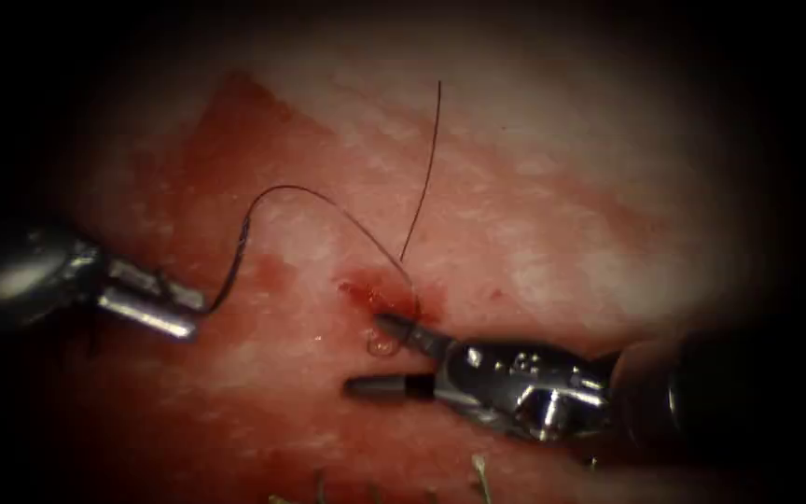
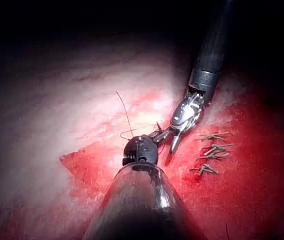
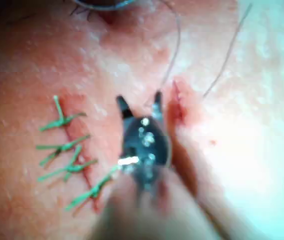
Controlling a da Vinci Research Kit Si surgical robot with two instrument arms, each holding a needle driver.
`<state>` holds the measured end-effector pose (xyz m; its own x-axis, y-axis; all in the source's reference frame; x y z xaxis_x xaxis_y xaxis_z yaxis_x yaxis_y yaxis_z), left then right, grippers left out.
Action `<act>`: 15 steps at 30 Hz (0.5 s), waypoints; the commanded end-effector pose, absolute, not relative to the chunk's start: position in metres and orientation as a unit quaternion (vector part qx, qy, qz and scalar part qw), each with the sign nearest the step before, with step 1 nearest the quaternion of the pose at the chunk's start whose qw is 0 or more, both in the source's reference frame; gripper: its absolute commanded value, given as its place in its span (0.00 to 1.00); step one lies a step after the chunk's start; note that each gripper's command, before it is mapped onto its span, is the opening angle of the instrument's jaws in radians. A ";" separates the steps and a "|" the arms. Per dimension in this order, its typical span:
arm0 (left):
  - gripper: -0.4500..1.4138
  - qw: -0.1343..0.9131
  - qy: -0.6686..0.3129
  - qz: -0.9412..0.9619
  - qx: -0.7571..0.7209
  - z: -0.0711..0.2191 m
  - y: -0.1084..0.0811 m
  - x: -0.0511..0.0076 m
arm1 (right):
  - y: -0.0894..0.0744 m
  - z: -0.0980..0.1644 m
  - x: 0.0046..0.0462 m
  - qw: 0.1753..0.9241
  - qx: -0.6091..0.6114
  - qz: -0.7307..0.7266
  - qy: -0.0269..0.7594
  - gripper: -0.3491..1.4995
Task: Wound Closure
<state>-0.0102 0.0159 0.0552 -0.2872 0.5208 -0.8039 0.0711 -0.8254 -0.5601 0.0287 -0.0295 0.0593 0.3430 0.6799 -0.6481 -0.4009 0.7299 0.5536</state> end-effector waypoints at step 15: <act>0.00 0.152 -0.256 0.761 -0.576 0.056 0.015 -0.0106 | -0.031 0.061 0.0295 0.809 0.169 0.318 0.465 0.00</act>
